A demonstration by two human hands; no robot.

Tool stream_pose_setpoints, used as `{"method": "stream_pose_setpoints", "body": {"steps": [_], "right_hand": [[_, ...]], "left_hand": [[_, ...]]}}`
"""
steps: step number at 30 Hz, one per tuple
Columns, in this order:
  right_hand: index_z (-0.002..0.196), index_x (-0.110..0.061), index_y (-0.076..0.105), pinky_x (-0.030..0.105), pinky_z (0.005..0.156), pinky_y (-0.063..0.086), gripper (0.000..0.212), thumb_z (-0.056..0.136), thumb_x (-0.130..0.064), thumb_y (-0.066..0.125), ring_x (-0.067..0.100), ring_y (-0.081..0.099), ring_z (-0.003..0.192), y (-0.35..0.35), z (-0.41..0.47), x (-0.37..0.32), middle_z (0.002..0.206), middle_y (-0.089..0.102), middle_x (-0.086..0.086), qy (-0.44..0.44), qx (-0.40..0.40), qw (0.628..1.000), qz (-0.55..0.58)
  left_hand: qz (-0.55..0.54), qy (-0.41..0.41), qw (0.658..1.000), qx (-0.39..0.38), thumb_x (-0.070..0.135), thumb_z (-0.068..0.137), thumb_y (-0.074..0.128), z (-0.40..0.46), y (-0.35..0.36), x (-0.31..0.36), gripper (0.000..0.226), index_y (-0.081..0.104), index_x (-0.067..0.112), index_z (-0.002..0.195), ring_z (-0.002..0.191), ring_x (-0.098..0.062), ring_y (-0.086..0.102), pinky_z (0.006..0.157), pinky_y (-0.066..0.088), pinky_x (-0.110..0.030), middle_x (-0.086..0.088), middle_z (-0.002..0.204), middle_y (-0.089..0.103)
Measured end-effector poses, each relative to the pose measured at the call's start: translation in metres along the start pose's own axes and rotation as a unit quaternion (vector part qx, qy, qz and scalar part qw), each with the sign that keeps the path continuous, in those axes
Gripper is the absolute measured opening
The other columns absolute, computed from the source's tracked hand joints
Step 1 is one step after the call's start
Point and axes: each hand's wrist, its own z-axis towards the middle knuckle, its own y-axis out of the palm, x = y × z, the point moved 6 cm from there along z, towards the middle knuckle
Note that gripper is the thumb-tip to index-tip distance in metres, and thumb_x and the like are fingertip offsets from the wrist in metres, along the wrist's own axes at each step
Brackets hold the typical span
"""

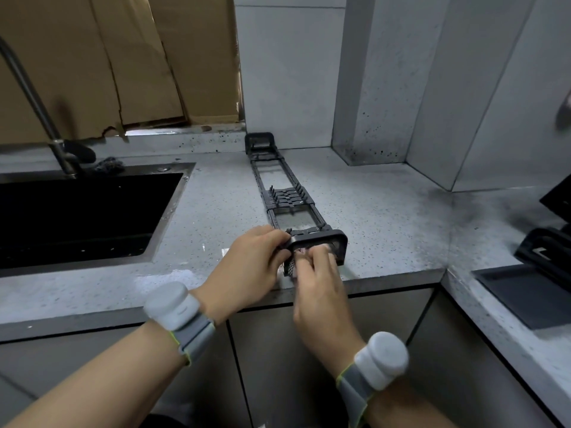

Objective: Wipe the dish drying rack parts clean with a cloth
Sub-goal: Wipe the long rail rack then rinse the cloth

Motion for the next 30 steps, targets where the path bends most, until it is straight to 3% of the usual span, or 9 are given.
{"method": "stream_pose_setpoints", "body": {"steps": [4, 8, 12, 16, 18, 20, 25, 30], "right_hand": [[0.112, -0.009, 0.063, 0.024, 0.081, 0.042, 0.040, 0.076, 0.007, 0.058, 0.018, 0.045, 0.093, -0.008, 0.003, 0.015, 0.108, 0.046, 0.002, -0.034, -0.054, 0.997, 0.031], [0.102, -0.016, 0.067, 0.024, 0.075, 0.040, 0.043, 0.070, 0.011, 0.057, 0.016, 0.041, 0.088, -0.024, 0.012, 0.037, 0.101, 0.045, -0.005, -0.040, -0.096, 0.995, 0.008], [0.094, -0.016, 0.068, 0.021, 0.074, 0.038, 0.039, 0.071, 0.012, 0.054, 0.013, 0.041, 0.089, -0.032, 0.010, 0.050, 0.097, 0.040, -0.009, -0.035, -0.104, 0.994, 0.000], [0.103, -0.018, 0.073, 0.010, 0.075, 0.041, 0.042, 0.083, 0.015, 0.056, 0.005, 0.052, 0.092, -0.072, 0.013, 0.055, 0.099, 0.048, -0.010, 0.040, -0.036, 0.986, 0.158], [0.105, -0.019, 0.074, 0.008, 0.070, 0.043, 0.042, 0.086, 0.014, 0.056, 0.004, 0.055, 0.085, -0.092, 0.020, 0.055, 0.100, 0.049, -0.012, 0.052, 0.001, 0.977, 0.208], [0.109, -0.018, 0.073, 0.008, 0.067, 0.044, 0.039, 0.088, 0.011, 0.057, 0.007, 0.057, 0.080, -0.099, 0.029, 0.049, 0.101, 0.047, -0.013, 0.039, 0.020, 0.974, 0.221], [0.112, -0.020, 0.068, 0.015, 0.075, 0.046, 0.036, 0.089, 0.004, 0.056, 0.009, 0.051, 0.094, -0.076, 0.048, 0.044, 0.105, 0.043, -0.007, 0.007, -0.013, 0.991, 0.134], [0.104, -0.021, 0.069, 0.016, 0.072, 0.041, 0.035, 0.086, 0.006, 0.056, 0.011, 0.050, 0.090, -0.083, 0.056, 0.065, 0.101, 0.044, -0.006, 0.009, 0.020, 0.995, 0.097]], "left_hand": [[-0.006, 0.033, 0.998, -0.053, 0.017, 0.096, 0.062, 0.001, -0.005, -0.003, 0.013, 0.069, 0.012, 0.106, 0.090, -0.017, 0.060, 0.083, 0.045, -0.029, 0.000, 0.095, 0.065], [-0.006, 0.063, 0.996, -0.064, 0.020, 0.093, 0.055, 0.013, -0.015, -0.015, 0.027, 0.069, 0.017, 0.116, 0.097, 0.001, 0.052, 0.090, 0.038, -0.009, 0.007, 0.107, 0.067], [0.048, 0.069, 0.994, -0.070, 0.010, 0.091, 0.064, 0.043, -0.009, -0.037, 0.047, 0.058, 0.021, 0.136, 0.127, -0.013, 0.048, 0.108, 0.035, -0.025, 0.005, 0.135, 0.057], [0.094, 0.109, 0.971, -0.191, 0.034, 0.093, 0.066, 0.067, 0.008, -0.057, 0.051, 0.053, 0.025, 0.142, 0.144, -0.011, 0.033, 0.117, 0.025, -0.026, 0.008, 0.149, 0.047], [0.117, 0.113, 0.959, -0.232, 0.064, 0.092, 0.049, 0.073, 0.012, -0.065, 0.059, 0.058, 0.027, 0.137, 0.148, -0.012, 0.027, 0.120, 0.027, -0.033, 0.009, 0.147, 0.050], [0.125, 0.131, 0.955, -0.236, 0.076, 0.087, 0.037, 0.075, 0.013, -0.069, 0.070, 0.064, 0.028, 0.130, 0.147, -0.014, 0.030, 0.118, 0.031, -0.035, 0.008, 0.138, 0.058], [0.159, 0.195, 0.952, -0.174, 0.071, 0.092, 0.037, 0.076, 0.022, -0.064, 0.056, 0.068, 0.030, 0.116, 0.132, -0.020, 0.044, 0.103, 0.045, -0.046, 0.010, 0.118, 0.065], [0.141, 0.196, 0.965, -0.100, 0.071, 0.093, 0.040, 0.059, 0.026, -0.049, 0.049, 0.067, 0.032, 0.107, 0.121, -0.019, 0.048, 0.103, 0.040, -0.041, 0.014, 0.108, 0.063]]}}
